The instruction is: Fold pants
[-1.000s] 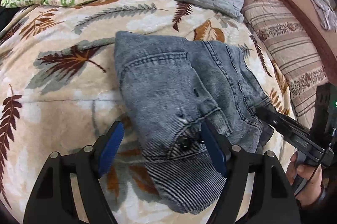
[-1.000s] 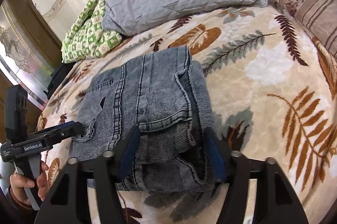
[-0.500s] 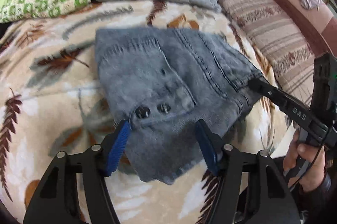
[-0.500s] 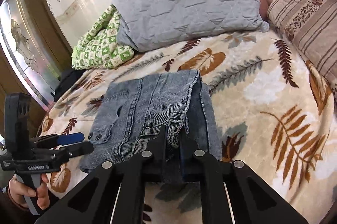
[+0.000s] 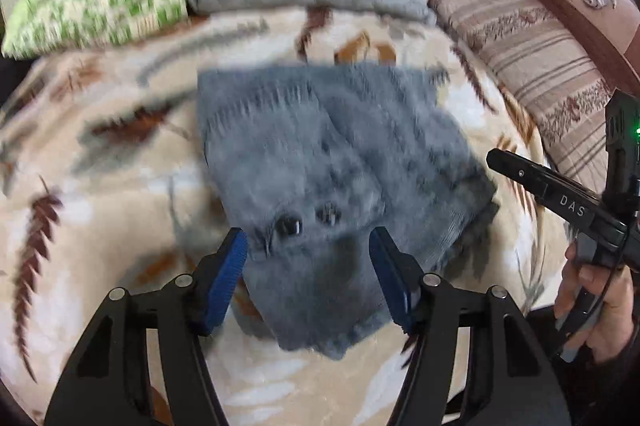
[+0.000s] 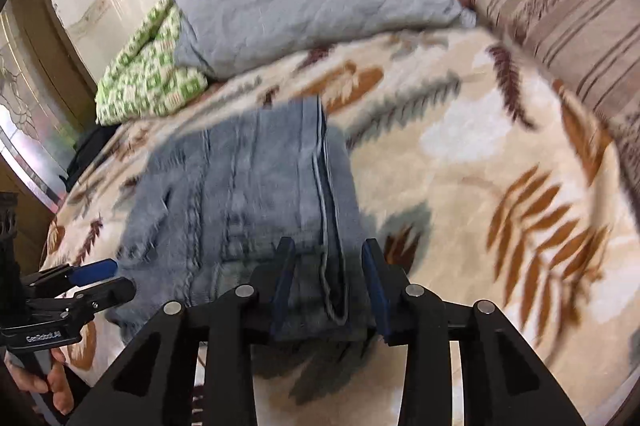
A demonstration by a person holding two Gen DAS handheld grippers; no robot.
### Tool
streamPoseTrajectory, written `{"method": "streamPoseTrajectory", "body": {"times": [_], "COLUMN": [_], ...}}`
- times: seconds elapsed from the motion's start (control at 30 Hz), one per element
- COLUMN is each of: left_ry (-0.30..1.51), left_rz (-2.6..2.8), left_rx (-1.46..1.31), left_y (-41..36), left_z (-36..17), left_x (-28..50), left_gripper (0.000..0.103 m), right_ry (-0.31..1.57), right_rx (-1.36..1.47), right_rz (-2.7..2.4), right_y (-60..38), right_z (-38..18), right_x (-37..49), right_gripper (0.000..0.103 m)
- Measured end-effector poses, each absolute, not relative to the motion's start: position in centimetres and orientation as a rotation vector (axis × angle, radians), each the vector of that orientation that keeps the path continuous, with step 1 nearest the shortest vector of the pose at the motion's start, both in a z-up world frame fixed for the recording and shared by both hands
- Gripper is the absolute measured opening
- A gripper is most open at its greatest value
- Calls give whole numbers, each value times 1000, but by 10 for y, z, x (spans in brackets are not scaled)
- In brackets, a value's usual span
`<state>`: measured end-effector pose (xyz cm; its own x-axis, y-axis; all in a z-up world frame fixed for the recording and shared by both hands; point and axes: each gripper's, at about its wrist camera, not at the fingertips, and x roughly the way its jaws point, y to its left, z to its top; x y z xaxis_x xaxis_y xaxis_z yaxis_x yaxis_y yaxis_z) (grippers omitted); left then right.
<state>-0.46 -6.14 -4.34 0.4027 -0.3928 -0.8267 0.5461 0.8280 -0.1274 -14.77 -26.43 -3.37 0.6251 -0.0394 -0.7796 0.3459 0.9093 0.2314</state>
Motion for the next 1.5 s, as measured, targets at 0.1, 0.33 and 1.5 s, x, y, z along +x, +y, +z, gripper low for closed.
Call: {"method": "streamPoseTrajectory", "body": {"times": [0.1, 0.33, 1.5], "left_ry": [958, 960, 936], "left_rz": [-586, -486, -402], "left_rx": [215, 354, 169], "left_y": [-72, -103, -47], "left_z": [-34, -46, -39], "left_x": [2, 21, 87], "left_gripper": [63, 63, 63], "right_ry": [845, 844, 945], "right_rx": [339, 261, 300], "right_rz": [-214, -182, -163], "right_y": [-262, -251, -273], "right_z": [-16, 4, -35], "right_x": [-133, -84, -46], "right_gripper": [47, 48, 47]}}
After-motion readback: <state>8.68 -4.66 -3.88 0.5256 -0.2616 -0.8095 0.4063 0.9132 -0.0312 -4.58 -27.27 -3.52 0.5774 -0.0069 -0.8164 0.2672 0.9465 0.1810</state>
